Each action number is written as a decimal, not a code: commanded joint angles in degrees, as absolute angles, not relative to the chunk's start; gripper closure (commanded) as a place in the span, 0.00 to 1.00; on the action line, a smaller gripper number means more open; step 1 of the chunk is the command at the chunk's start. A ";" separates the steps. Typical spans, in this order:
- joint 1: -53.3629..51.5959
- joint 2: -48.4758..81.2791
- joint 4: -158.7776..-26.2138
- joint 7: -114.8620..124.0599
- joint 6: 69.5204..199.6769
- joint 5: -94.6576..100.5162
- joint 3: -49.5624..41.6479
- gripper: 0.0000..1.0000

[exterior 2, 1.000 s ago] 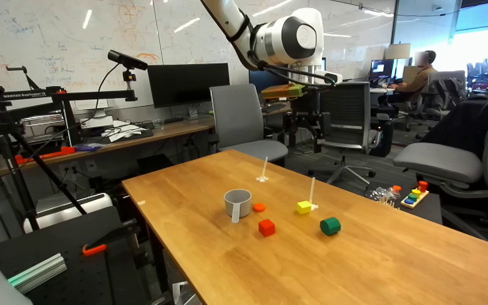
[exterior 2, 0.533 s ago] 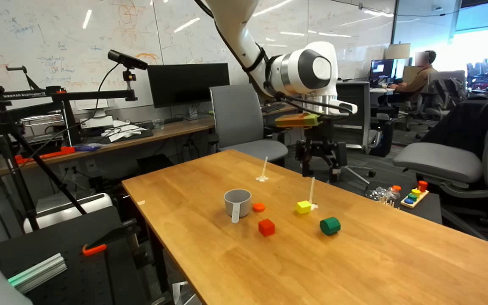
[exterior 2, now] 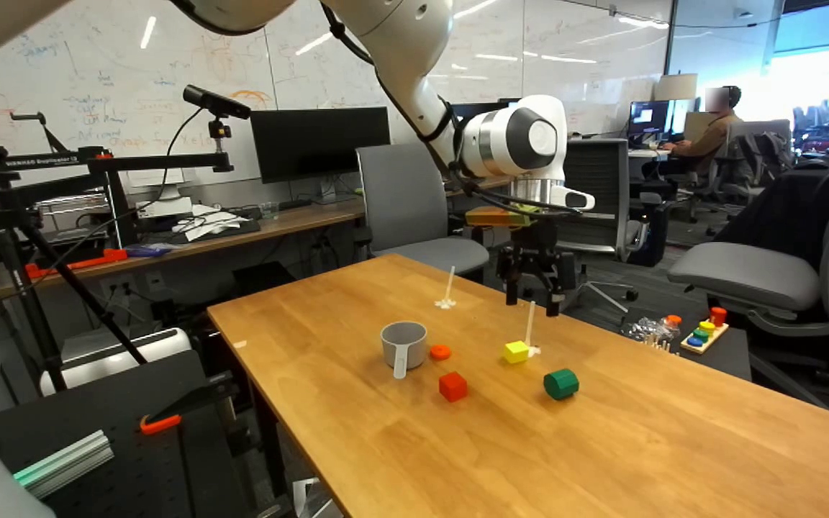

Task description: Put the three blocks in the gray cup

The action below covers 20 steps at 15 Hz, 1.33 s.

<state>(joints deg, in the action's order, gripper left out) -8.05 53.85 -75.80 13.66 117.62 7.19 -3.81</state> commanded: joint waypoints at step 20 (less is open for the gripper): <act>-11.76 71.82 -51.19 18.44 105.39 7.28 -5.05 0.00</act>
<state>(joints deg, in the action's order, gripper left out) -11.57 68.52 -57.17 17.67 108.83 6.52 -4.19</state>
